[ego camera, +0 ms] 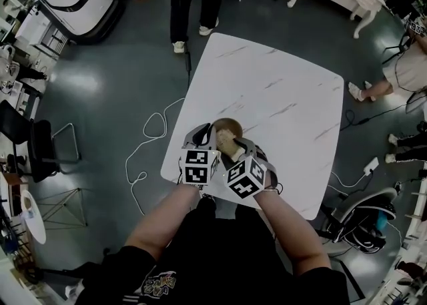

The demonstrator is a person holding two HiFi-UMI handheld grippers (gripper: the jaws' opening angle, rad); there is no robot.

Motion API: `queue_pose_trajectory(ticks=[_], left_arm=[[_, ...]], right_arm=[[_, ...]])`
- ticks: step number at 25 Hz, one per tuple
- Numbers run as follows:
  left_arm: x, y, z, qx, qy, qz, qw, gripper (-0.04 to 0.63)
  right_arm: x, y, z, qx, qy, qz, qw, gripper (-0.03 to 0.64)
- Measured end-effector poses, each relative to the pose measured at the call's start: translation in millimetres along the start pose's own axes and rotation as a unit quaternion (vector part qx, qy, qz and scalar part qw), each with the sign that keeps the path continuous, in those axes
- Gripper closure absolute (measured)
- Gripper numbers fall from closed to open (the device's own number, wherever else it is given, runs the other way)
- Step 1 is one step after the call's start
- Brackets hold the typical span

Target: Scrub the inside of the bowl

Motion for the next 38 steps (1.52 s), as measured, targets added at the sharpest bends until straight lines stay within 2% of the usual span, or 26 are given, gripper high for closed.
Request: queue_pose_trajectory(ticks=[4, 8, 10, 13, 16, 18, 19, 21, 26, 28, 33, 35, 38], left_arm=[[1.6, -2.4, 1.0, 0.059, -0.004, -0.009, 0.9982, 0.569], [3.2, -1.0, 14.1, 0.142, -0.018, -0.016, 0.9896, 0.569], [3.1, 0.8, 22.6, 0.187, -0.027, -0.018, 0.9818, 0.569], [1.5, 5.8, 34.5, 0.262, -0.036, -0.010, 0.9645, 0.569], [-2.4, 9.6, 42.0, 0.323, -0.040, 0.001, 0.9455, 0.569], [-5.0, 10.3, 44.6, 0.350, -0.037, 0.008, 0.9359, 0.569], [-6.0, 10.3, 45.1, 0.355, -0.034, 0.011, 0.9342, 0.569], [-7.7, 11.1, 44.2, 0.344, -0.029, 0.017, 0.9384, 0.569], [-12.5, 19.1, 30.4, 0.253, -0.014, 0.037, 0.9667, 0.569], [-13.2, 20.4, 26.7, 0.225, -0.010, 0.039, 0.9734, 0.569], [-15.7, 18.2, 21.4, 0.201, -0.004, 0.039, 0.9789, 0.568], [-15.6, 16.9, 22.2, 0.190, -0.006, 0.037, 0.9811, 0.568], [-16.9, 13.9, 23.1, 0.170, -0.011, 0.035, 0.9848, 0.568]], right_arm=[[-1.4, -6.2, 10.1, -0.068, -0.031, -0.025, 0.997, 0.377], [-2.9, -8.2, 19.8, -0.143, -0.080, -0.039, 0.986, 0.377], [-3.4, -5.4, 19.8, -0.199, -0.108, -0.042, 0.973, 0.377], [-1.7, -3.3, 15.1, -0.303, -0.139, -0.044, 0.942, 0.377], [-1.1, -6.0, 10.6, -0.375, -0.152, -0.049, 0.913, 0.377], [-0.6, -5.5, 7.3, -0.396, -0.152, -0.049, 0.904, 0.377], [-0.1, -5.0, 6.3, -0.400, -0.152, -0.049, 0.903, 0.377], [-0.2, -4.0, 6.6, -0.389, -0.152, -0.049, 0.907, 0.377], [-1.7, -3.7, 10.0, -0.299, -0.139, -0.050, 0.943, 0.377], [-2.5, -6.1, 7.6, -0.268, -0.128, -0.046, 0.954, 0.377], [-5.7, -3.3, -7.6, -0.137, -0.062, -0.017, 0.989, 0.377], [-7.6, -0.2, -12.1, -0.089, -0.036, -0.001, 0.995, 0.377], [-11.4, 3.8, -13.3, -0.033, -0.015, 0.020, 0.999, 0.377]])
Point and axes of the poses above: the fingertips, and each gripper's own axes: x forward along the fingers, z to its right, y out of its top, the point moved 5 cm from there along -x, backward along the fingers, and after that the axes turned 2 degrees about -y, right-handed, at the moved point
